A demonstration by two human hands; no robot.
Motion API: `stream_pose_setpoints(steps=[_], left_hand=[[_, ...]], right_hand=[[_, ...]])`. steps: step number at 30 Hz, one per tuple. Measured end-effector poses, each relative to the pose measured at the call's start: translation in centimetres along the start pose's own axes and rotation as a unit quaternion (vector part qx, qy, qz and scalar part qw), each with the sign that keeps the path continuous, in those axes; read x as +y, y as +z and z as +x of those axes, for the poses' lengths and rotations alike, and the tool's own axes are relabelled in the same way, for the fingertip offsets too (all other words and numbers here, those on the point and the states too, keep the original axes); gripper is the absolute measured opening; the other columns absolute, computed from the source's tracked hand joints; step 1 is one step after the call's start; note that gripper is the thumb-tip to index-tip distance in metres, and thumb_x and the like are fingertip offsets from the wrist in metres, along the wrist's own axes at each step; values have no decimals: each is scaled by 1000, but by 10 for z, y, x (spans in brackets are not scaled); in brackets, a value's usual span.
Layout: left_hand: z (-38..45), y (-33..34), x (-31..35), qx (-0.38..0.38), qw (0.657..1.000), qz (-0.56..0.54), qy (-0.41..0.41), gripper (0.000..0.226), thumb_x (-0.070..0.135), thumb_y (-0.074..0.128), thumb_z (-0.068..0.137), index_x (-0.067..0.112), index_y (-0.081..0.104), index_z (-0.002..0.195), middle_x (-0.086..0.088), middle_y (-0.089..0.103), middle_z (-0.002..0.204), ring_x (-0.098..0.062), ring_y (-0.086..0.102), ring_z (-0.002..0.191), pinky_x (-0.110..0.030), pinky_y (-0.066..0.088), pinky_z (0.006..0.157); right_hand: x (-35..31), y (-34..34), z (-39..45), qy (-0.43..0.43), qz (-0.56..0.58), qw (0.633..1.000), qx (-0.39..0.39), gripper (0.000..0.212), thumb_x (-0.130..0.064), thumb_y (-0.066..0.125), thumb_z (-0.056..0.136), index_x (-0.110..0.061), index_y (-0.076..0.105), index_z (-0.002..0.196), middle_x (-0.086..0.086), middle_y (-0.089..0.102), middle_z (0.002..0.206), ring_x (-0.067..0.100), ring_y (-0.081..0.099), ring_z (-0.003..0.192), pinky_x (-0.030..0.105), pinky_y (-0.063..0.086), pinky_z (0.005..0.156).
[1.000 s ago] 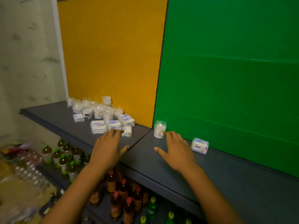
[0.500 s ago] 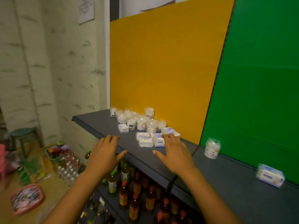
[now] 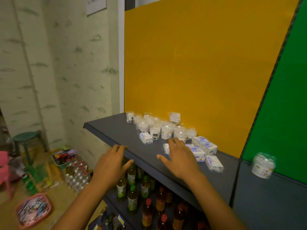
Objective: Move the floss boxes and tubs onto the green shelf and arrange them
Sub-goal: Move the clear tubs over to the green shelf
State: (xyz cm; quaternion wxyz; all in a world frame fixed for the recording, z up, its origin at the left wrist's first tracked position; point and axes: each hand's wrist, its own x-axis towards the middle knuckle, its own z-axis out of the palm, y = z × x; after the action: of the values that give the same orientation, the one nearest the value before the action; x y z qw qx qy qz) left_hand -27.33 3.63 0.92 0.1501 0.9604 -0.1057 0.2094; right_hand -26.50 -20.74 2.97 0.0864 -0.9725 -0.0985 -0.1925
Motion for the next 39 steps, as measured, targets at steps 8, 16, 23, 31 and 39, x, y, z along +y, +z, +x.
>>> stream_pose_setpoints(steps=[8,16,23,31,39], left_hand=[[73,25,-37,12,1000,-13,-14,57,54,50,91,23,41,138,1,47,138,-18,49,122,-34,47,96],[169,50,-57,8,999,-43,-13,55,50,53,91,24,40,138,0,45,140,-20,48,125,-39,46,98],[221,90,-68,-6,995,-97,5,53,47,56,90,27,43,137,1,44,140,-19,48,124,-35,45,98],[272,124,-67,-27,988,-142,57,51,46,59,89,41,42,136,3,40,137,-15,48,117,-33,48,93],[292,152,-70,-8,977,-203,62,53,54,70,76,36,51,121,6,41,135,-17,51,114,-34,50,88]], right_hand=[[5,41,87,-10,2,1000,16,67,-64,45,92,-20,36,143,0,41,143,21,41,130,35,42,102],[29,69,168,24,12,1000,16,68,-63,49,90,-23,36,144,1,40,148,23,43,132,37,43,103],[43,88,208,73,1,997,2,72,-66,48,89,-28,31,147,-1,34,155,24,40,138,40,39,110],[58,100,229,124,-17,992,12,70,-68,43,90,-27,33,146,1,37,152,24,40,136,41,38,111],[53,105,229,153,-44,987,20,63,-63,41,94,-26,35,144,0,42,147,22,44,130,36,39,105]])
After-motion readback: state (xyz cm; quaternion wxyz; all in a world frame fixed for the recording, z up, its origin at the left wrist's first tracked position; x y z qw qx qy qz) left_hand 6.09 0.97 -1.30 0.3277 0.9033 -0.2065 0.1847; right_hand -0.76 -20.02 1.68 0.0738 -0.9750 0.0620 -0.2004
